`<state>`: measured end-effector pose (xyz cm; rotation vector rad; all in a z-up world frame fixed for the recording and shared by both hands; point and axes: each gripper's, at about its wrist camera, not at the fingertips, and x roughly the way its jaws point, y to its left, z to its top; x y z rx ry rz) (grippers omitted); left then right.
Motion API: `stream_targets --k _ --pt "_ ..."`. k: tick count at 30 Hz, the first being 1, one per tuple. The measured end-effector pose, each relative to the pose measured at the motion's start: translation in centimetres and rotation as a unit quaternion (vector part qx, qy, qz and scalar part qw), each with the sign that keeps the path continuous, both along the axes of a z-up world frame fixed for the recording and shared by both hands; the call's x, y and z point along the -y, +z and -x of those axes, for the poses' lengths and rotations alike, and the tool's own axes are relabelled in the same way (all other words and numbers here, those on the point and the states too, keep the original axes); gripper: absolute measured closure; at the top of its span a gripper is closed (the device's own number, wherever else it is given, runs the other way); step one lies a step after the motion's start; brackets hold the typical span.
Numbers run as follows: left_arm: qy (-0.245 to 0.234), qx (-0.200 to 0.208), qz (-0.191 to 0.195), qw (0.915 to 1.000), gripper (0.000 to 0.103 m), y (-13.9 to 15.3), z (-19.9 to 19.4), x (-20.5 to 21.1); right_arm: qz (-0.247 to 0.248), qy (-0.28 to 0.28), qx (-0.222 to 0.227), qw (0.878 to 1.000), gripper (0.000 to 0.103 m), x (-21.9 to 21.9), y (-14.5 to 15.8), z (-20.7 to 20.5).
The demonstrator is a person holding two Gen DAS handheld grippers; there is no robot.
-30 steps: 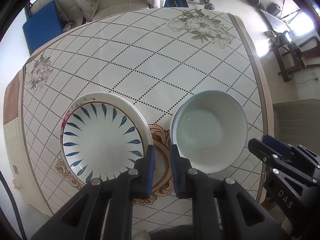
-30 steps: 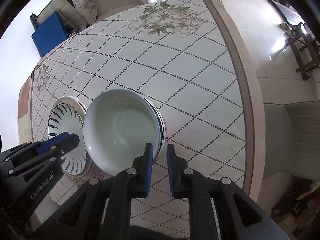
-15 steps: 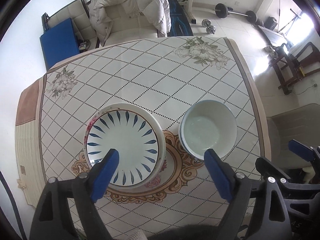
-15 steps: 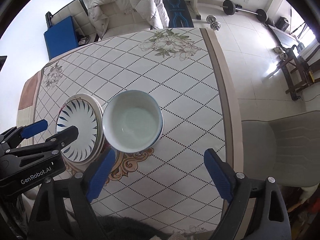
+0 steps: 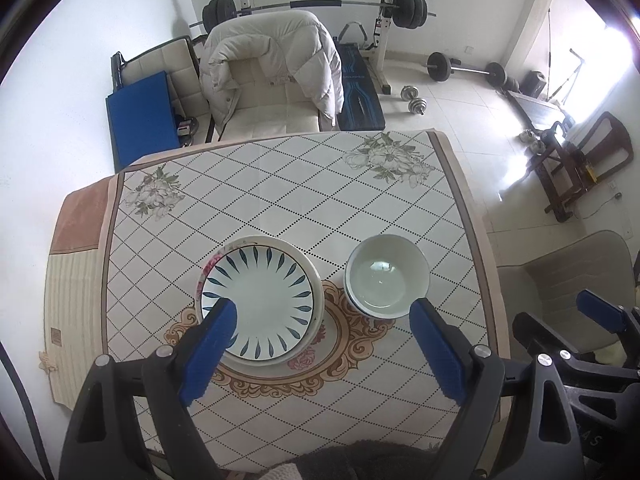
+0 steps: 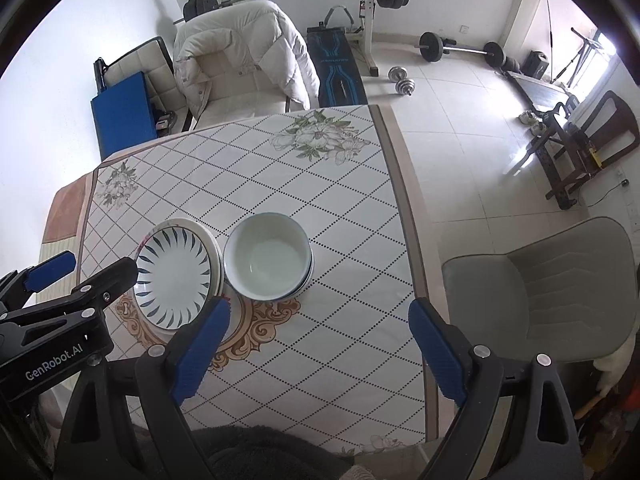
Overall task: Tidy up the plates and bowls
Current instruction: 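Raise both grippers up and away from the bowl stack, then grasp the nested bowl stack rim with the left gripper while the right gripper grips it too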
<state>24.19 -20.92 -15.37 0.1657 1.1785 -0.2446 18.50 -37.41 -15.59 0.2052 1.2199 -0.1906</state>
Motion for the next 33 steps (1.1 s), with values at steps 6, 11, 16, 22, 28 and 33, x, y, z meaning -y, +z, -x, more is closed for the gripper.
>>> stream_targets --k 6,11,16,22,28,33 --pt "0.002 0.011 0.000 0.9999 0.015 1.0 0.7 -0.3 0.024 -0.011 0.024 0.999 0.010 -0.5 3.0 1.3" --pt "0.003 0.004 0.002 1.0000 0.015 0.7 0.6 -0.4 0.015 -0.018 0.019 1.000 0.010 -0.2 3.4 1.5" --pt "0.002 0.004 0.005 1.0000 0.015 0.1 0.2 -0.3 0.003 -0.029 0.015 0.999 0.010 0.2 3.0 1.4" --pt "-0.027 0.042 -0.011 0.9987 0.015 -1.7 -2.2 0.9 0.007 -0.012 0.061 0.998 0.010 0.5 1.2 0.0" --pt "-0.043 -0.031 -0.006 0.9986 0.015 -7.8 -8.2 1.3 -0.088 -0.036 0.014 0.995 0.010 3.3 -6.4 -3.7" --pt "-0.051 -0.115 0.014 0.9920 0.018 -13.4 -10.9 1.8 -0.155 -0.059 -0.059 0.984 0.010 5.2 -15.4 -6.4"
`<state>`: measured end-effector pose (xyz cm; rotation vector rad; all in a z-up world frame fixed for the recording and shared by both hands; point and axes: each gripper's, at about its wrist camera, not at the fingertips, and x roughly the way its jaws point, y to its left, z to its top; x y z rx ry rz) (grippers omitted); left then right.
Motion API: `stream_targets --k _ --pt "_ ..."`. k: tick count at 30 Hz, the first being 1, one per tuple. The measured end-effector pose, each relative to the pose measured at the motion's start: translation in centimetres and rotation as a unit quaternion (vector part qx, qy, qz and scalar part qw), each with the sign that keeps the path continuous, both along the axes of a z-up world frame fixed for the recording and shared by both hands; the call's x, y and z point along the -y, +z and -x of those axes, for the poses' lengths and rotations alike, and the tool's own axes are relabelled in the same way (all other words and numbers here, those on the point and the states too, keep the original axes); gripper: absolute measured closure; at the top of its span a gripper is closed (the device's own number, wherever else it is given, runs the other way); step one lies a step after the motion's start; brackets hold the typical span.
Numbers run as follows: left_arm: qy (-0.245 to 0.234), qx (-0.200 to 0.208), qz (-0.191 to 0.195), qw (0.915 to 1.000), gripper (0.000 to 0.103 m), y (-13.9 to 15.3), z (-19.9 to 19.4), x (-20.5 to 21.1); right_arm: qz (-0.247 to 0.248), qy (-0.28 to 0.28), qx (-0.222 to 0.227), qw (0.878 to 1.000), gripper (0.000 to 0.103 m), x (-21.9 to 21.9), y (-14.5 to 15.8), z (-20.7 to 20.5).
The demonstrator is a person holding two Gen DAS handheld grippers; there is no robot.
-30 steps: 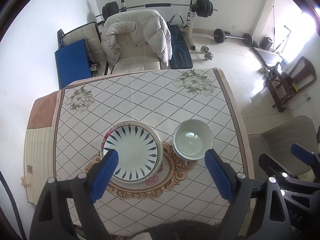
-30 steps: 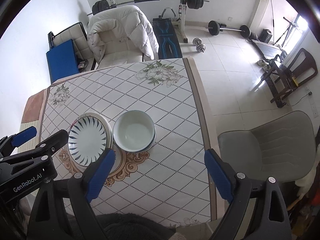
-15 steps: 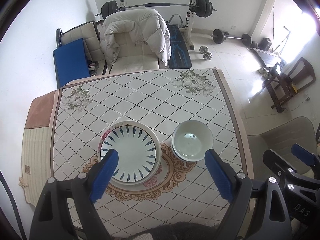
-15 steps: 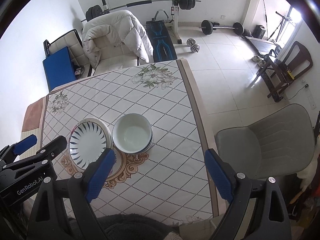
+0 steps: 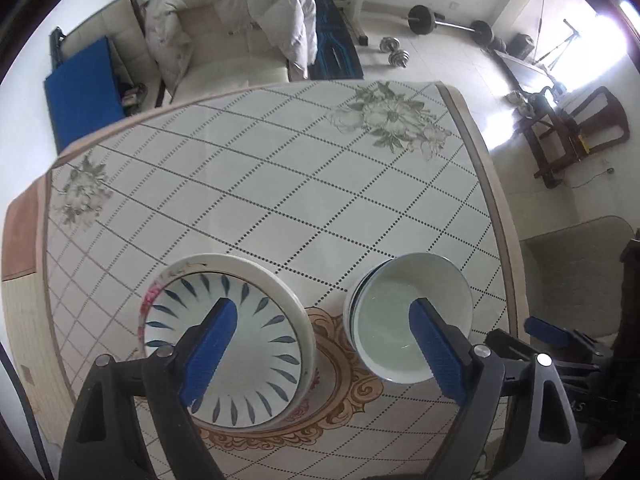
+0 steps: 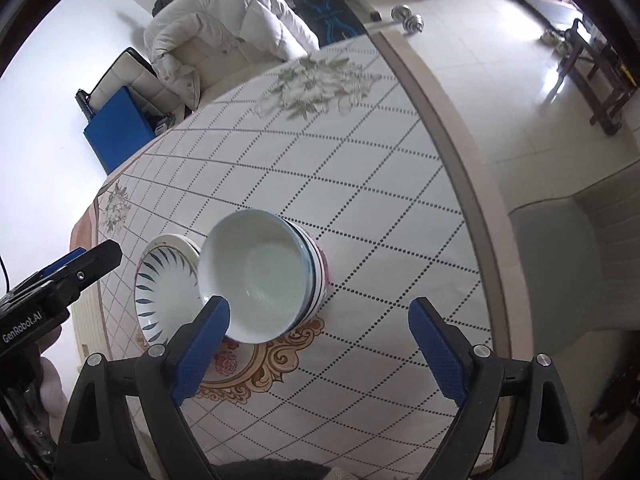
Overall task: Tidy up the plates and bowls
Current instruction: 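Grasp the nested bowl stack rim with the left gripper while the right gripper grips it too, then carry the nested bowl stack with both grippers and lower it onto the plate stack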
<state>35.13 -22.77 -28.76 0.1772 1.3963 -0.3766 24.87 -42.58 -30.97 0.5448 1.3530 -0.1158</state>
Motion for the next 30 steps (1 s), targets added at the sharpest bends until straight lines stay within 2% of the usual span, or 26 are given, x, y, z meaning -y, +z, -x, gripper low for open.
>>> stream_targets --k 2,3,4,10,15,26,30 --pt "-0.018 -0.032 0.008 0.9993 0.024 -1.9 -0.3 0.8 -0.023 -0.003 -0.018 1.000 0.010 0.3 -2.8 -0.4" --pt "-0.027 -0.046 0.006 0.9986 0.032 -2.8 -0.4 1.3 -0.028 -0.006 -0.029 0.999 0.010 0.5 -4.0 -0.5" --pt "-0.029 -0.060 0.008 0.9977 0.036 -3.6 -0.6 1.7 -0.033 -0.008 -0.038 0.999 0.010 0.6 -5.1 -0.7" --pt "-0.041 -0.134 0.036 0.9895 0.038 -7.5 -1.7 3.5 -0.079 -0.014 -0.059 0.995 0.010 0.5 -9.4 -1.8" --pt "-0.059 -0.165 0.042 0.9837 0.047 -9.4 -2.2 5.1 -0.118 -0.020 -0.068 0.990 0.010 0.2 -12.0 -2.5" --pt "-0.049 -0.222 0.053 0.9723 0.050 -12.9 -3.4 4.7 -0.182 -0.014 -0.086 0.979 0.010 -1.3 -16.7 -4.3" --pt "-0.032 -0.235 0.075 0.9685 0.051 -13.3 -3.9 4.0 -0.197 -0.014 -0.082 0.977 0.010 -1.8 -17.5 -4.8"
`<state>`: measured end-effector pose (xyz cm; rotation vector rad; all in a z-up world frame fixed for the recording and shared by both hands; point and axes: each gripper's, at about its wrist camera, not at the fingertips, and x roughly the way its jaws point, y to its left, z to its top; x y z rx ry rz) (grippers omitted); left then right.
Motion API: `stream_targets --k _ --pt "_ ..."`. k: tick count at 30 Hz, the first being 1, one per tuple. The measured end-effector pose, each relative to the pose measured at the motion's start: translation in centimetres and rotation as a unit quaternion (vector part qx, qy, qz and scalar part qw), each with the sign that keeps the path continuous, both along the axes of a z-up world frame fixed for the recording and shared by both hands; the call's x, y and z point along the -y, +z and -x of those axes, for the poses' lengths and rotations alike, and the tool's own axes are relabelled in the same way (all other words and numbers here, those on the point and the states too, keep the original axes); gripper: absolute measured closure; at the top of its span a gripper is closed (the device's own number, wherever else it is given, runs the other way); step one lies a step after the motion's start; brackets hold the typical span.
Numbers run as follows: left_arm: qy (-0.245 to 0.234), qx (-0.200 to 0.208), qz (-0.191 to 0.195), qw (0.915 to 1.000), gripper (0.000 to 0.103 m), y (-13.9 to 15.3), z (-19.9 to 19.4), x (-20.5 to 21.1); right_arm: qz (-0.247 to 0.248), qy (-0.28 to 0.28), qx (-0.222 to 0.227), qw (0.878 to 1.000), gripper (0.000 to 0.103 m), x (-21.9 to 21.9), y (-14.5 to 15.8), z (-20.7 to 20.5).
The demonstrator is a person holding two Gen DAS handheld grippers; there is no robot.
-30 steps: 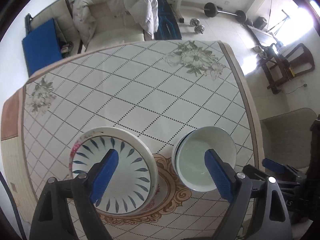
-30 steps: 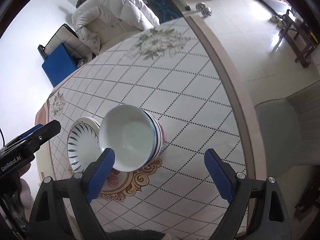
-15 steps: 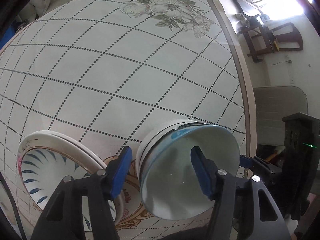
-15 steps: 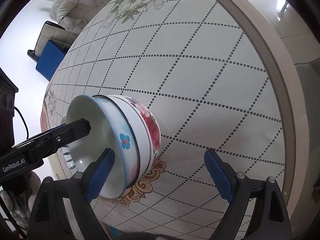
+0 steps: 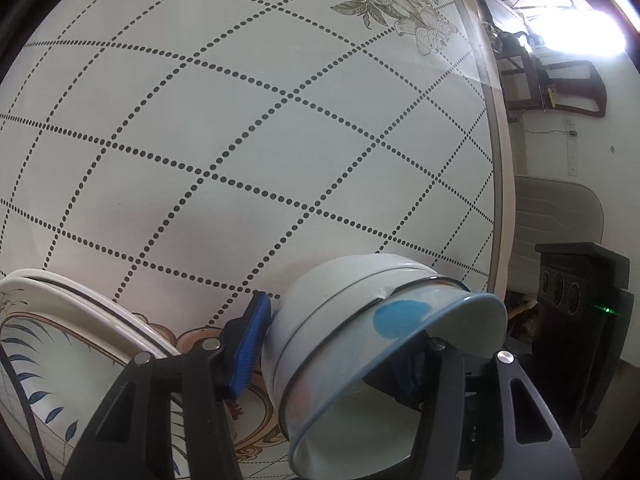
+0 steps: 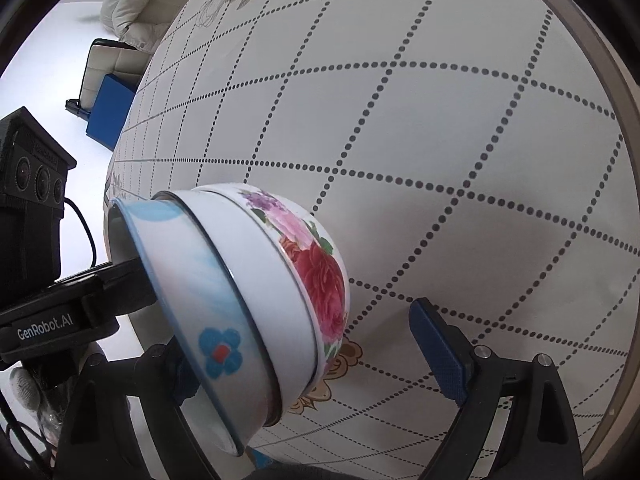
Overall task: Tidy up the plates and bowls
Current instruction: 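Carry the nested bowl stack with both grippers and lower it onto the plate stack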
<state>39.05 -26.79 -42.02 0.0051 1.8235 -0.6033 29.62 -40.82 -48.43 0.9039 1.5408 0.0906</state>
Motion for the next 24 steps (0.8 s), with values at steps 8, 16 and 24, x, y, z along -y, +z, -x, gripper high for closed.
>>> stream_targets --k 8,16,24 --pt "0.026 -0.015 0.032 0.9991 0.052 -0.3 -0.6 -1.3 -0.032 0.006 0.002 0.999 0.039 -1.0 -1.0 -1.4" --pt "0.003 0.020 0.011 0.9997 0.053 0.4 0.1 -0.5 -0.045 -0.014 0.003 0.999 0.041 -1.0 -1.2 -1.6" --pt "0.011 0.014 0.015 0.9997 0.055 0.2 0.3 -0.8 -0.049 -0.015 0.002 0.999 0.044 -0.7 -0.9 -0.6"
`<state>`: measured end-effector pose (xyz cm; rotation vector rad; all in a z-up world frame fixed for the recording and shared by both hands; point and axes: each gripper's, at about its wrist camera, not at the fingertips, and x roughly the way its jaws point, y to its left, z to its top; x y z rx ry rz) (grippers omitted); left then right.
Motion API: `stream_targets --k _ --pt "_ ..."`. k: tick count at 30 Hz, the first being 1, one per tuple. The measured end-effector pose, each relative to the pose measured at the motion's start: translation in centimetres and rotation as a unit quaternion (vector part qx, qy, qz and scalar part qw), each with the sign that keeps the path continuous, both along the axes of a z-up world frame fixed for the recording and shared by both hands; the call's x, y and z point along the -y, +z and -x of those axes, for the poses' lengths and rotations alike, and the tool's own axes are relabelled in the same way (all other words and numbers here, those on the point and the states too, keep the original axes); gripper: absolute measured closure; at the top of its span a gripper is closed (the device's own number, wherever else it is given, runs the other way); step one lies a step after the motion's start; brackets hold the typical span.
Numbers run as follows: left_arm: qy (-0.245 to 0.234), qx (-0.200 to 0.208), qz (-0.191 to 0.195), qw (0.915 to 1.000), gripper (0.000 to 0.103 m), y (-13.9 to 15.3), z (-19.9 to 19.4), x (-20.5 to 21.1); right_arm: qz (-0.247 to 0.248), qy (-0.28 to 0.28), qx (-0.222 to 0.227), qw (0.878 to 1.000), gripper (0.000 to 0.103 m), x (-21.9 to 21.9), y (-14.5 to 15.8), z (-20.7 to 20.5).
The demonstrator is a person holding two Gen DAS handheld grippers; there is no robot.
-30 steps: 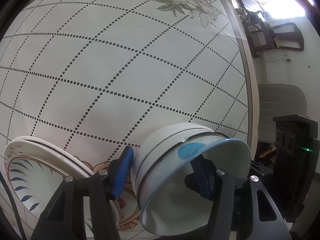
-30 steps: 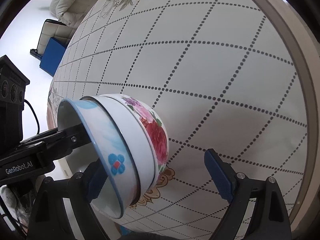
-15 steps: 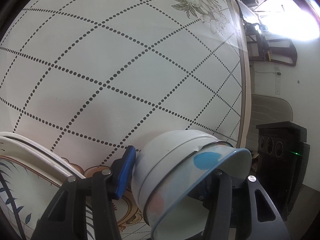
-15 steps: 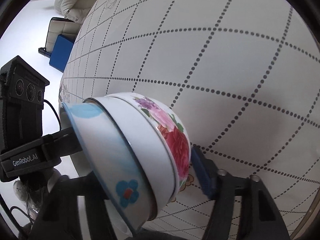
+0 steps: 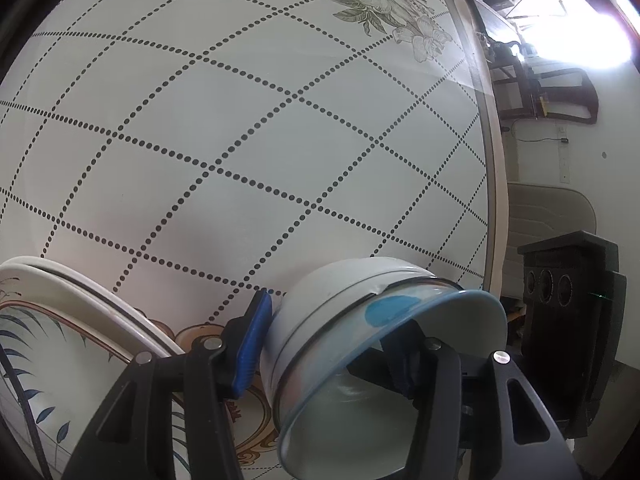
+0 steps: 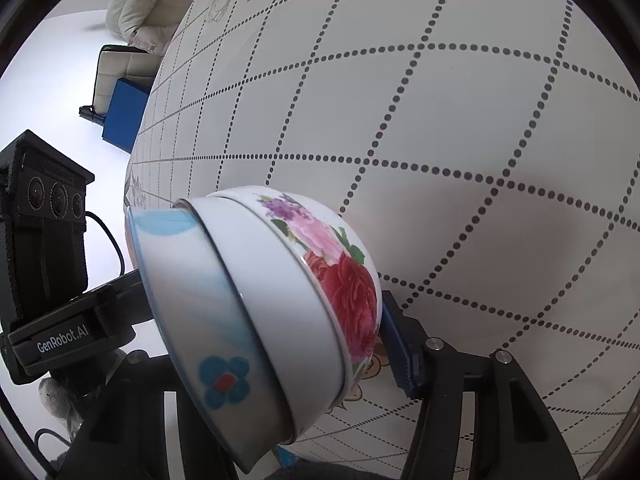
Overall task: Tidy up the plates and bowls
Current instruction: 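Carry the nested bowl stack with both grippers and lower it onto the plate stack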
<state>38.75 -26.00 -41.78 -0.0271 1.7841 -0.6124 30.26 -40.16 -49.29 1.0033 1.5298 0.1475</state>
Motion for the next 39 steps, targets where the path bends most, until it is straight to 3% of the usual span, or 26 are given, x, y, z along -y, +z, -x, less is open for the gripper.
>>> stream_targets --k 11,24,39 --pt "-0.007 0.012 0.000 0.9999 0.055 1.5 0.1 0.8 -0.026 -0.016 -0.003 1.000 0.044 0.8 0.6 1.3" --pt "-0.008 0.042 0.000 0.9991 0.055 5.4 -0.3 -0.1 -0.034 -0.010 0.019 0.999 0.044 0.1 4.1 0.3" --pt "0.047 0.063 -0.015 0.9968 0.055 8.7 -1.2 -9.3 -0.049 0.054 0.036 0.997 0.044 -7.3 8.8 -2.8"
